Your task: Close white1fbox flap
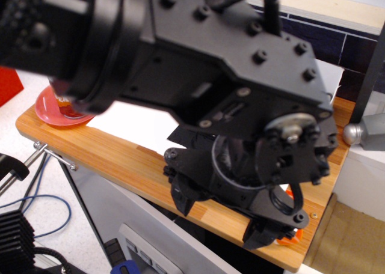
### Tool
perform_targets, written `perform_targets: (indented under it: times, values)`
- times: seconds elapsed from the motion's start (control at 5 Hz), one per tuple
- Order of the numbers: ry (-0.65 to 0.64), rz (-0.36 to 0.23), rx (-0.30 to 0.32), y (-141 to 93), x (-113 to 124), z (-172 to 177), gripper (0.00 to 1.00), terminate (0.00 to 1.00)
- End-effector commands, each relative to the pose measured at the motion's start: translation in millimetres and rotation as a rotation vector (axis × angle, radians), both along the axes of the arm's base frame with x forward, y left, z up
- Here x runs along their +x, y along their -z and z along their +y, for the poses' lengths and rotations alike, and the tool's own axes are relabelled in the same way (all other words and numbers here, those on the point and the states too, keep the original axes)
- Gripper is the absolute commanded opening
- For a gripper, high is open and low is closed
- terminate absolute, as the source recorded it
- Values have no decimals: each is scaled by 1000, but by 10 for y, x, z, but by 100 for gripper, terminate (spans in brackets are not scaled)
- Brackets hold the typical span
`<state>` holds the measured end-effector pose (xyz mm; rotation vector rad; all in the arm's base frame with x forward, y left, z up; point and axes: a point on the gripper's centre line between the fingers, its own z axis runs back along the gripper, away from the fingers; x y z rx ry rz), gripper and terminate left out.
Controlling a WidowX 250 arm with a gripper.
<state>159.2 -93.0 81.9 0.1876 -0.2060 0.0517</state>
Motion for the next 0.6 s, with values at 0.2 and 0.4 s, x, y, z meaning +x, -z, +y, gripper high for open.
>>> perform_targets:
  times: [0.2,0.4]
  values:
    - [-31,-21,10,202,-78,68,100,0]
    - [-36,-66,-2,324,-85,82,100,0]
